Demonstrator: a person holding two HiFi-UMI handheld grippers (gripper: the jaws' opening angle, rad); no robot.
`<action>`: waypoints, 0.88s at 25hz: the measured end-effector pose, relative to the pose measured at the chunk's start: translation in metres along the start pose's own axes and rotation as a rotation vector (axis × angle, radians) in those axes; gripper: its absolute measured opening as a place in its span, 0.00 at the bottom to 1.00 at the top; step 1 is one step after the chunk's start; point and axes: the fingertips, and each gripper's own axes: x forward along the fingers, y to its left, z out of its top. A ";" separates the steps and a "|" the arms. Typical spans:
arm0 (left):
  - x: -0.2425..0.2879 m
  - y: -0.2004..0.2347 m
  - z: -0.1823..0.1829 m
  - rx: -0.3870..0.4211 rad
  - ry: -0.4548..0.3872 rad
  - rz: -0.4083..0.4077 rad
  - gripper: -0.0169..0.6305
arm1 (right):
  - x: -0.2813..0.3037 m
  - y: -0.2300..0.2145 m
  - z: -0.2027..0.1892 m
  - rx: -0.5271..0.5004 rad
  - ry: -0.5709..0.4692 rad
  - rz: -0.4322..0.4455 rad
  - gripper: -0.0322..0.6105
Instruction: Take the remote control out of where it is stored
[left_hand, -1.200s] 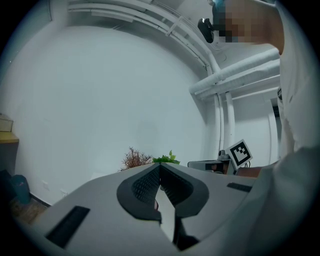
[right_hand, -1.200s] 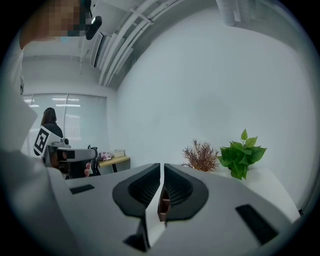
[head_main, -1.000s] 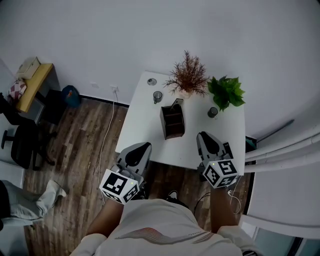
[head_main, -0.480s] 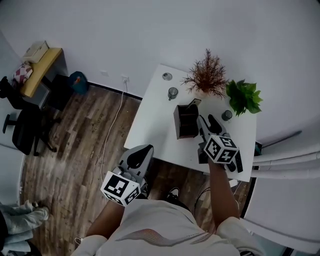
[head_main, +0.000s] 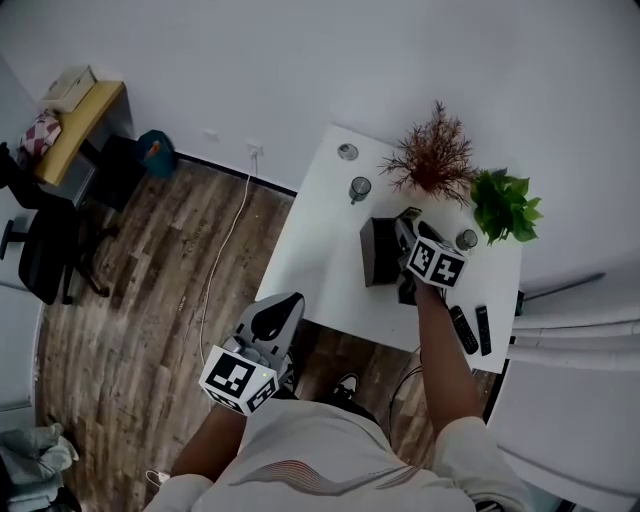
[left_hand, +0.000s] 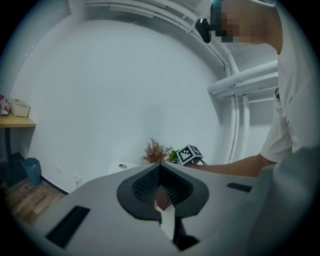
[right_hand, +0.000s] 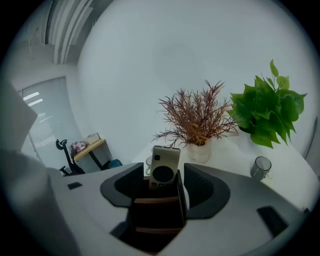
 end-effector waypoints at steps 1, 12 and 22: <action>0.000 0.004 -0.001 -0.005 0.003 0.002 0.04 | 0.005 -0.003 0.000 0.012 0.007 -0.010 0.42; 0.004 0.021 0.000 -0.023 0.001 0.003 0.04 | 0.018 -0.002 0.003 -0.040 0.031 -0.037 0.37; 0.008 0.005 0.005 0.000 -0.010 -0.011 0.04 | -0.031 0.026 0.042 -0.131 -0.152 0.067 0.36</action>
